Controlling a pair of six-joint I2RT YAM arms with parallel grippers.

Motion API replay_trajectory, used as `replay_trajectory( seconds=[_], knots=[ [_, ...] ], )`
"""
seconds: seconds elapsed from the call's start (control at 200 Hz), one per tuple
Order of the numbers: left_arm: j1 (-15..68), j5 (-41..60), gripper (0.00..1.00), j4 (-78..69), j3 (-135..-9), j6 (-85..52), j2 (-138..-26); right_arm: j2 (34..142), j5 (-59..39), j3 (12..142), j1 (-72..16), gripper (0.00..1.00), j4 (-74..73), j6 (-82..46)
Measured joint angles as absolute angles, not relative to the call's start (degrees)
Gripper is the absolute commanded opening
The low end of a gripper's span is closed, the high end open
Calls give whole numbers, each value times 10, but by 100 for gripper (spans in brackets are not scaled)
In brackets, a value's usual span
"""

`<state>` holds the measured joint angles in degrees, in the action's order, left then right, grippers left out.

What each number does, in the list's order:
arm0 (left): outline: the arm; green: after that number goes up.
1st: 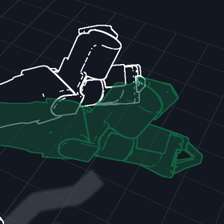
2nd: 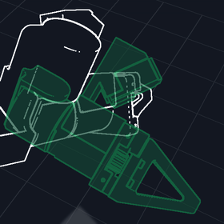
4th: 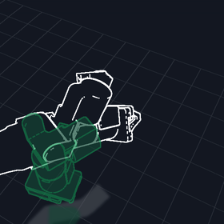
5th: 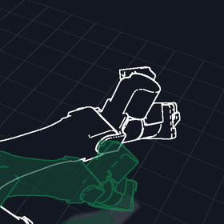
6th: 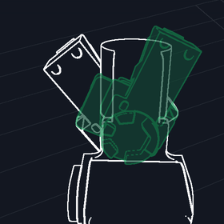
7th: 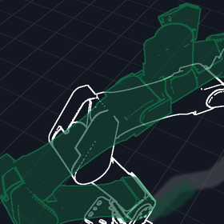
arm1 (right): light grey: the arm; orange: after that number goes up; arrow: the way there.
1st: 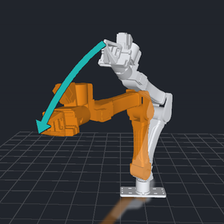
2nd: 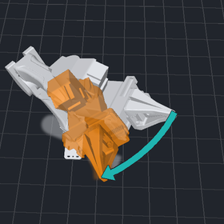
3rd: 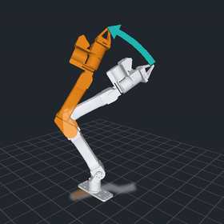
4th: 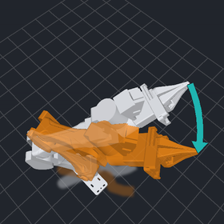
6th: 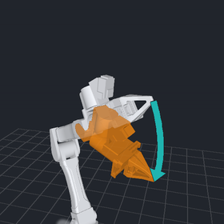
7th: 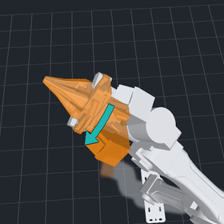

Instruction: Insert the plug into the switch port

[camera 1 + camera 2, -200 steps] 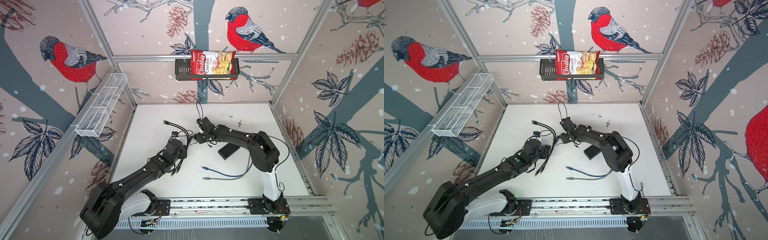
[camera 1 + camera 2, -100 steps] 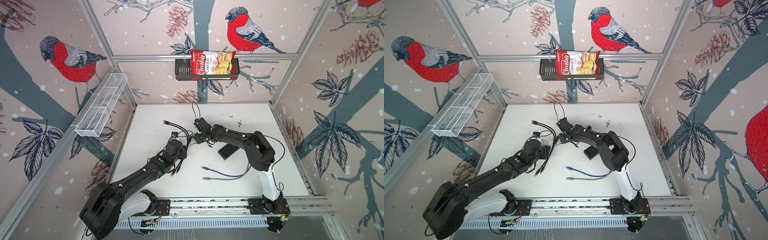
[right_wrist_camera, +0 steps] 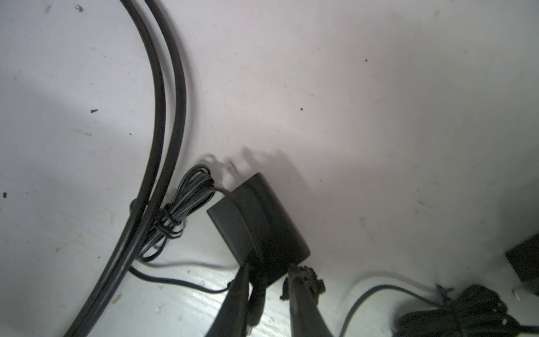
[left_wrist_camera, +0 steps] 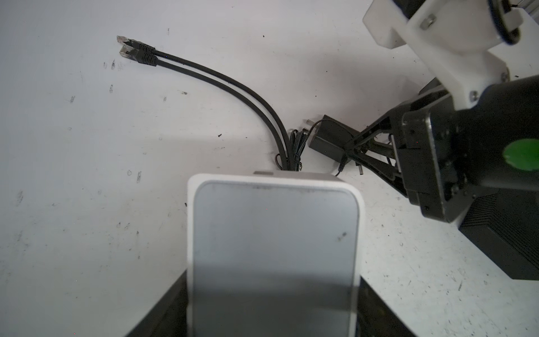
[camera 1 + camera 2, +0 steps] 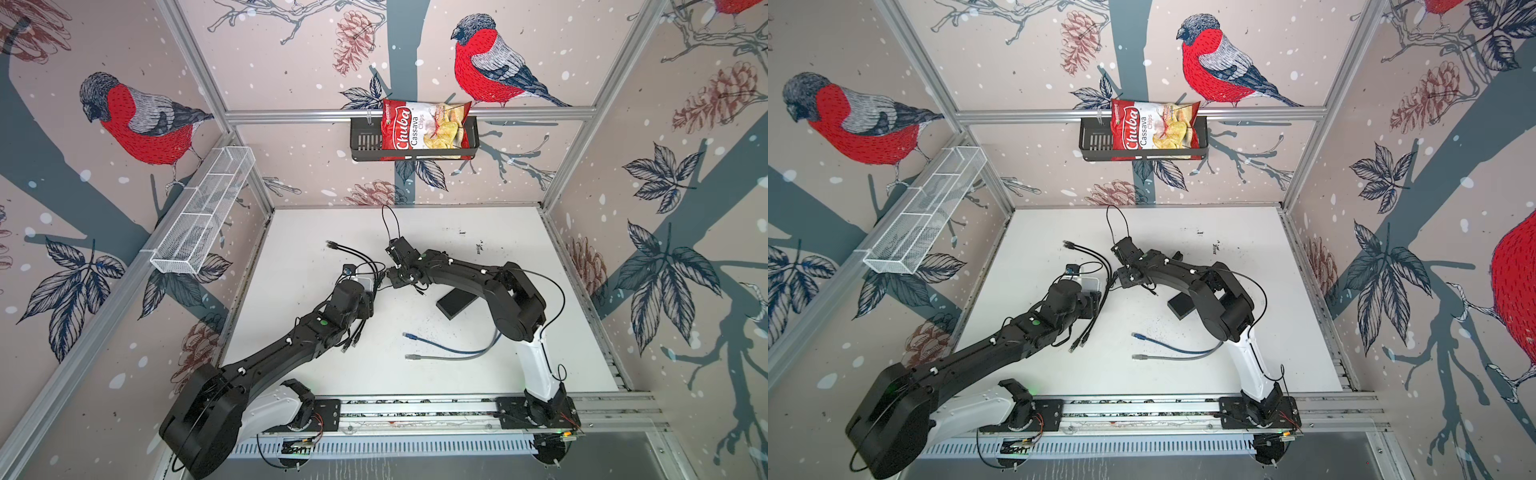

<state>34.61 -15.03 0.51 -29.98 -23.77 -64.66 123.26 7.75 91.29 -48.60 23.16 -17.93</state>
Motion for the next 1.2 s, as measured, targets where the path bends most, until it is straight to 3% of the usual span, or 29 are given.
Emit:
replay_trajectory(
  seconds=[0.28,0.59,0.926,1.201],
  knots=[
    [346,-150,55,3,-300,-238,-646,1227,74,881,-486,3,225,-182],
    [346,-146,55,3,-300,-237,-646,1191,32,834,-471,2,197,-182],
    [349,-58,54,-58,-288,-186,-649,1060,-87,692,-427,2,34,-195],
    [392,-8,53,-119,-281,-134,-665,1026,-151,637,-422,2,-80,-196]
  ],
)
